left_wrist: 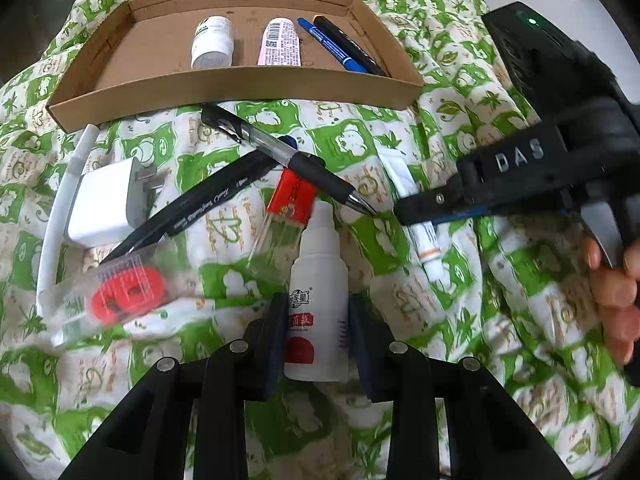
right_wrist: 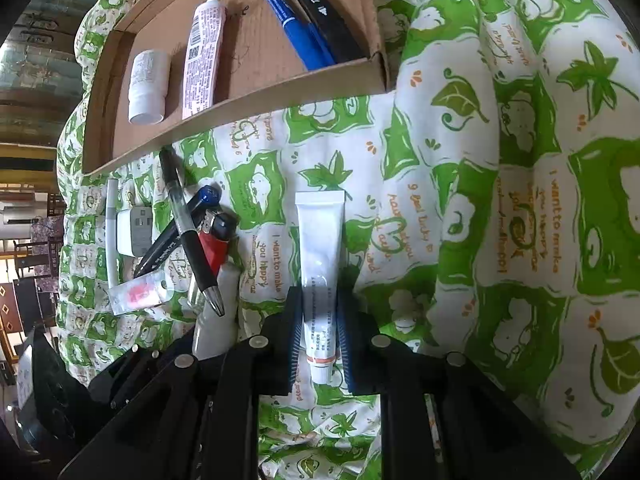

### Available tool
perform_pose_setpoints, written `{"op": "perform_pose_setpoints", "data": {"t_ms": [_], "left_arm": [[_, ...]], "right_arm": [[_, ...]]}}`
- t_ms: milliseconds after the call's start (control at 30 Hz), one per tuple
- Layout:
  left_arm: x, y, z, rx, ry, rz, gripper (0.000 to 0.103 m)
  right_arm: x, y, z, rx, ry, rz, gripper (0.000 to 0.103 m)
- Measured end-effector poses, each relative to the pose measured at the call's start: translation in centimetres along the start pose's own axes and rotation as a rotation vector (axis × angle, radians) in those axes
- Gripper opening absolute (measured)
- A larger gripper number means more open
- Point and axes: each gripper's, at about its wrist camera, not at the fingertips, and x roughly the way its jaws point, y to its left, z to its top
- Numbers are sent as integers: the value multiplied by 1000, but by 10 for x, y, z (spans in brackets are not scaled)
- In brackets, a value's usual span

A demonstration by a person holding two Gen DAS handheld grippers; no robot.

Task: Organize rigid objects
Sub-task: 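Lift the white tube with the right gripper while the left grasps the white red-label spray bottle, then hold the white tube in the right gripper while the left holds the spray bottle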

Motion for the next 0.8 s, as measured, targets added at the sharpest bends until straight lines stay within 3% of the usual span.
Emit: {"op": "perform_pose_setpoints", "data": {"t_ms": [333, 500, 800], "left_arm": [[3, 5, 3, -32, -41, -11, 32], [-4, 12, -8, -44, -5, -37, 32], [12, 13, 12, -57, 19, -22, 34]], "right_arm": [[-6, 8, -1, -16, -27, 21, 16], [-12, 6, 1, -2, -28, 55, 16], [-8, 8, 0, -7, -19, 53, 16]]}}
